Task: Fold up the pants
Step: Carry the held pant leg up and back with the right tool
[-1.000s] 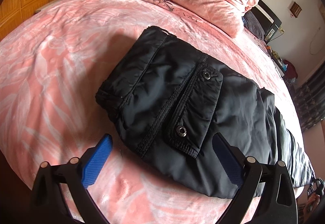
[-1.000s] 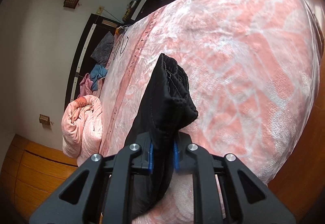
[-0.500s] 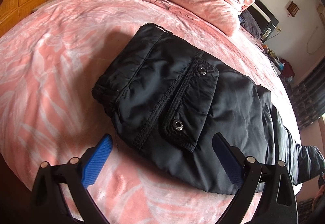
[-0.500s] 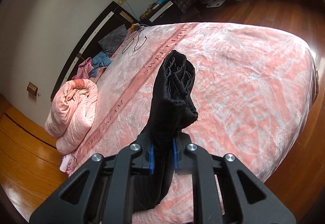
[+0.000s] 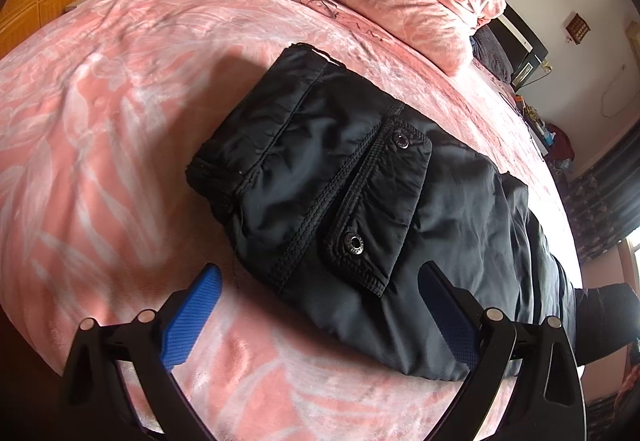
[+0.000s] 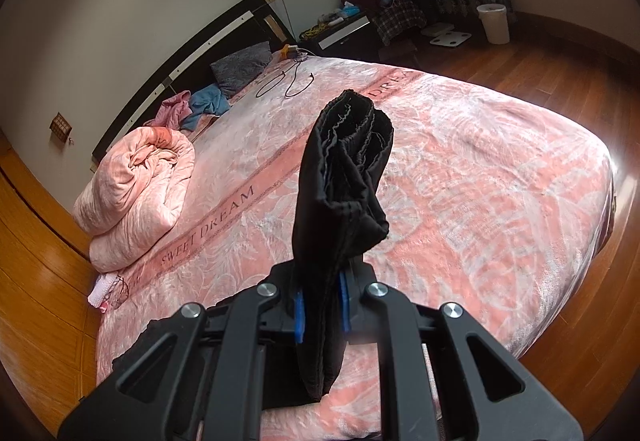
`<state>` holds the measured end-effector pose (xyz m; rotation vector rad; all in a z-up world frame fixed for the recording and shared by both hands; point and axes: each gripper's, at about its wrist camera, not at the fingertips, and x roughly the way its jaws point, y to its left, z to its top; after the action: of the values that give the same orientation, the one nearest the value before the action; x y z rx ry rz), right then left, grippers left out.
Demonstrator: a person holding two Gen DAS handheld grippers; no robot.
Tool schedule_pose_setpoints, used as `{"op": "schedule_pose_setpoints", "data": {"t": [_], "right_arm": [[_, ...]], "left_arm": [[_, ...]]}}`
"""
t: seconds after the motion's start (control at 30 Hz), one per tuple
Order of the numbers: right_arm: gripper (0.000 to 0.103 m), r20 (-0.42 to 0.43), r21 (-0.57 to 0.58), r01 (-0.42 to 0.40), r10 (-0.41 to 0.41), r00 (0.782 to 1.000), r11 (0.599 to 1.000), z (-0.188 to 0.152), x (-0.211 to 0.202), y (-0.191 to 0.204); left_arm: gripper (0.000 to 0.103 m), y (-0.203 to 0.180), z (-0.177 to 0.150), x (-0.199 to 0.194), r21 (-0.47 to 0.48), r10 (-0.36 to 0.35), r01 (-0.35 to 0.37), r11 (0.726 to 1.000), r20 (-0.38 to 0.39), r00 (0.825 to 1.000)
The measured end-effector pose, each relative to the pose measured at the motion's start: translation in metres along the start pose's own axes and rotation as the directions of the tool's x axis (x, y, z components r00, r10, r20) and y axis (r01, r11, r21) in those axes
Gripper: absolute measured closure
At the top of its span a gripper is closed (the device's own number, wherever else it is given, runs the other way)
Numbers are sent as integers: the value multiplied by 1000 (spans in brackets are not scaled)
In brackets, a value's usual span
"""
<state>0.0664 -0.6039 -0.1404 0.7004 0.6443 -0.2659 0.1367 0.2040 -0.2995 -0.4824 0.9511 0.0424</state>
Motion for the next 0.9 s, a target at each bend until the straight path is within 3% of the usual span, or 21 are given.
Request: {"op": "schedule_pose_setpoints", "data": {"t": [0.47, 0.9], "right_arm": [[91, 37, -194, 55, -49, 998, 979, -14, -3, 69], [92, 72, -403, 124, -104, 992, 907, -44, 4, 152]], "left_arm": [[4, 6, -1, -1, -27, -22, 21, 999, -5, 1000], [4, 7, 0, 0, -34, -29, 29, 999, -10, 1000]]}}
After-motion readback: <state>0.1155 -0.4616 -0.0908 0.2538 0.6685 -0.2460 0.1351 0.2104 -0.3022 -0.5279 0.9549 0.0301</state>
